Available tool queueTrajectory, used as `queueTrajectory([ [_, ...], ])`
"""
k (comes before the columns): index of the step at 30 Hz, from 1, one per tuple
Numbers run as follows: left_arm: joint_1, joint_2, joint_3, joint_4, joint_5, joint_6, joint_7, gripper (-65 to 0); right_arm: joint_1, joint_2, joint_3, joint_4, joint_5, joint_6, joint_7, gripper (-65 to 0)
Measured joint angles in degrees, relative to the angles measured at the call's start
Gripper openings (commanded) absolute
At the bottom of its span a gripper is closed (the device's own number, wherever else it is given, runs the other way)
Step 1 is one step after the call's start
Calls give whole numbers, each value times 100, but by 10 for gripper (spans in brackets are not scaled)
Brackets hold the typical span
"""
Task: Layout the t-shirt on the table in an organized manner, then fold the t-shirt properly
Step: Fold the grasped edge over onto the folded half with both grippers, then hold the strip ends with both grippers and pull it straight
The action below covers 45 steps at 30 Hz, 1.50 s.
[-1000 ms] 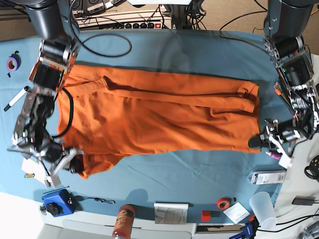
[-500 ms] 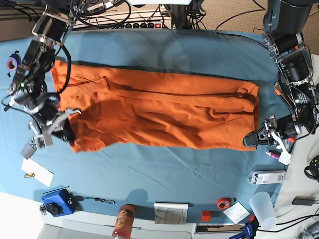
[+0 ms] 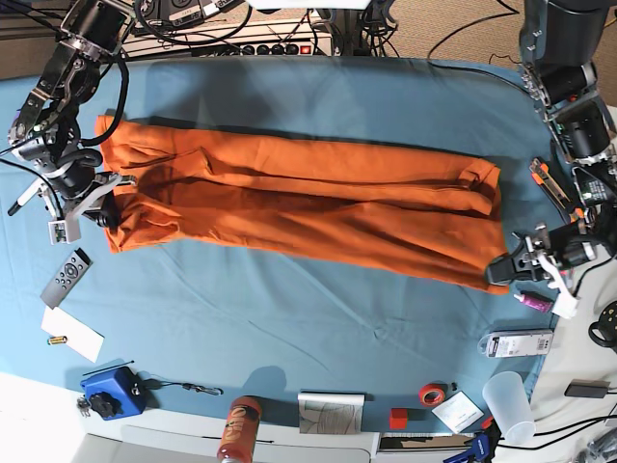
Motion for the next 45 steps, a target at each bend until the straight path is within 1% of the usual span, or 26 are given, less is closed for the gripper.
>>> queueTrajectory([
  [3,7,-111,0,0,-4,0,2,-650,-2,-20,0,-2,-245,-181,-35,-650],
  [7,175,-142,22,4,-44,0,-7,-650,-24,-17,0,-2,-391,-391,-59,-650],
  [11,546,-146,308,0,-50,0,2,-650,-221,-20,0,-2,-433,-398,-55,-650],
  [12,619,-149,393,0,-170,0,4,-650,-275,-20,0,-2,-439,-398,-57,-650],
  [14,715,-136,461,0,-688,0,9,-650,-361,-20,0,-2,-444,-400,-55,-650],
  [15,717,-138,461,0,-782,-2,2,-650,-398,-20,0,-2,-444,-400,-50,-650],
  [21,704,-168,461,0,-769,-2,0,-650,-527,-20,0,-2,-501,-409,-52,-650],
  [24,723,-170,461,0,-728,-2,0,-650,-546,-24,0,-2,-649,-688,-55,-650],
  [27,841,-170,461,2,-732,-26,0,-650,-542,-26,0,-2,-785,-874,-52,-650],
  [28,892,-170,461,2,-730,-72,0,-650,-542,-26,0,-2,-863,-894,-52,-650],
  [33,1099,-166,461,0,-728,-68,0,-650,-605,-31,-4,-2,-898,-916,-50,-650],
  [35,1095,-166,461,0,-730,-170,-2,-650,-605,-74,-4,-2,-901,-918,-52,-650],
  [36,1084,-168,461,2,-730,-286,-2,-593,-603,-109,-4,-2,-901,-920,-48,-650],
  [38,1084,-170,461,2,-730,-361,0,-424,-605,-186,-4,-2,-927,-918,-55,-650],
  [39,1084,-173,461,2,-730,-358,-2,-358,-605,-223,-4,-2,-957,-861,-76,-606],
  [40,1084,-173,461,2,-726,-337,0,-317,-603,-249,-4,-2,-970,-796,-127,-560],
  [41,1084,-170,461,2,-728,-286,0,-305,-603,-264,-4,-2,-975,-673,-188,-521],
  [42,1084,-170,461,0,-726,-289,0,-305,-605,-269,-4,-2,-964,-564,-258,-500],
  [45,1084,-170,461,2,-706,-291,-2,-305,-605,-267,-2,-2,-896,-527,-356,-494],
])
